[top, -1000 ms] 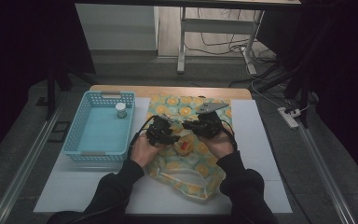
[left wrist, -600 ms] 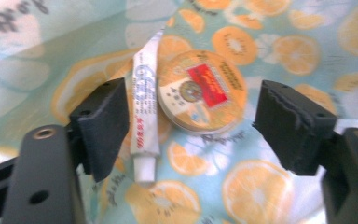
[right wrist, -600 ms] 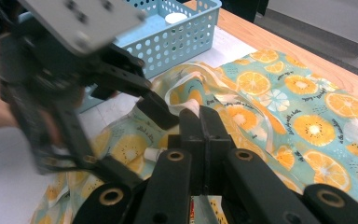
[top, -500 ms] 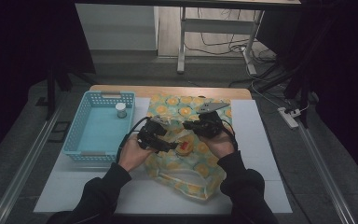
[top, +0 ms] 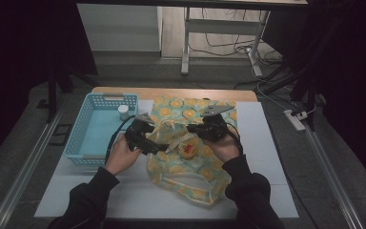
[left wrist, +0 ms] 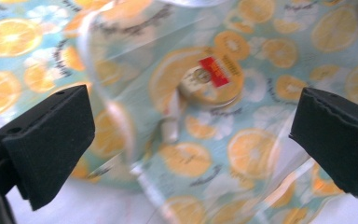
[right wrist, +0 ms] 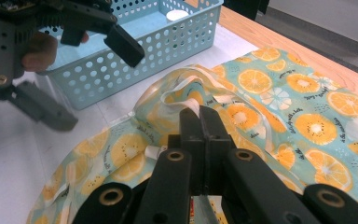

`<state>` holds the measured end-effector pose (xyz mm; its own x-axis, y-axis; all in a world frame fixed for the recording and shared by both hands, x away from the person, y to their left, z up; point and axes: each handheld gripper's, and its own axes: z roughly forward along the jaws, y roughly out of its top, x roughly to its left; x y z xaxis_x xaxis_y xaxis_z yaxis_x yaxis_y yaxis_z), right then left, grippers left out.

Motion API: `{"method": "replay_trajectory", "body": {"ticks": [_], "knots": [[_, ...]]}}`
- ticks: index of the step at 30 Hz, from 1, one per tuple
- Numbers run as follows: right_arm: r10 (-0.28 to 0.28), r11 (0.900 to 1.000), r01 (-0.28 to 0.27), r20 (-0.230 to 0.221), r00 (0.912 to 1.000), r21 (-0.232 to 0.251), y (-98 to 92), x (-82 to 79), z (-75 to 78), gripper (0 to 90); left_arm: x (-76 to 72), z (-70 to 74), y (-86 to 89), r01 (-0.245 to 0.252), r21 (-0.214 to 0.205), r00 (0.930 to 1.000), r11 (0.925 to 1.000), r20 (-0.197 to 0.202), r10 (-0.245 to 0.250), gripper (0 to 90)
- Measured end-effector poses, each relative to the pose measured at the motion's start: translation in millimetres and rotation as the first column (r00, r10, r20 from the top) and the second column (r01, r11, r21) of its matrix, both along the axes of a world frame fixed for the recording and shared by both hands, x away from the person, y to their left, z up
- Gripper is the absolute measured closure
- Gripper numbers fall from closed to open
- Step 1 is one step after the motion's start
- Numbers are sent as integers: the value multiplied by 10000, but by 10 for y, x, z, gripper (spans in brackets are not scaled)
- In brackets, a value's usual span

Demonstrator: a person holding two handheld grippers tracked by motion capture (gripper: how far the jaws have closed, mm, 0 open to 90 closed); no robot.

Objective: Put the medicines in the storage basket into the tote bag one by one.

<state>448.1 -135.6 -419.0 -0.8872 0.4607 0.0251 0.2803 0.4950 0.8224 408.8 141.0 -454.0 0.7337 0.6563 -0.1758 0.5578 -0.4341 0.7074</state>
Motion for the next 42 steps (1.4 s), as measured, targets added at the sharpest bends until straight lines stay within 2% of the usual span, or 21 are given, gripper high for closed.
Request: {"method": "replay_trajectory", "body": {"ticks": [3, 8, 12, 17, 20, 23, 26, 29, 31, 33, 37, 39, 42], "knots": [[4, 10000, -4, 14, 10000, -14, 1, 1, 2, 900, 6, 23, 113, -56, -240, 9999, 9997, -137, 53, 0], [17, 10000, -17, 49, 10000, 23, -5, -12, 19, 900, 23, 61, 297, -404, 43, 9991, 9992, -87, 404, 0], [19, 10000, -19, 44, 10000, -3, -4, -10, 18, 900, 59, 44, 474, -692, -104, 9976, 9975, -11, 692, 0], [5, 10000, -5, 28, 10000, 29, -4, -6, 17, 900, 102, 37, 666, -1151, -58, 9933, 9933, 100, 1151, 0], [-4, 10000, 4, 14, 10000, 16, -16, -3, 16, 900, 113, 23, 746, -1372, 65, 9905, 9905, 6, 1372, 0], [-5, 10000, 5, 34, 10000, 70, -19, -4, 24, 900, 112, 6, 811, -1618, -104, 9868, 9868, -33, 1618, 0], [-8, 10000, 8, 43, 10000, 63, -17, -8, 28, 900, 136, 5, 881, -1873, 164, 9823, 9822, 93, 1871, 0], [24, 10000, -24, 24, 10000, 50, -12, -7, 23, 900, 177, 2, 946, -2075, 201, 9782, 9780, 162, 2072, 0], [28, 10000, -28, 30, 10000, 58, -11, -6, 25, 900, 215, -10, 981, -2212, 423, 9751, 9743, 228, 2204, 0], [23, 10000, -23, 37, 10000, 59, -10, -8, 29, 900, 255, -32, 1016, -2314, 622, 9728, 9709, 187, 2307, 0], [22, 10000, -22, 44, 10000, 66, -12, -7, 27, 900, 342, -83, 1082, -2549, 680, 9668, 9646, 15, 2554, 0], [37, 10000, -38, 38, 10000, 71, -11, -10, 28, 900, 383, -93, 1105, -2754, 940, 9612, 9567, 87, 2758, 0], [28, 10000, -28, 32, 10000, 91, -15, -10, 32, 900, 444, -97, 1139, -3228, 1038, 9462, 9408, 124, 3233, 0]]}}
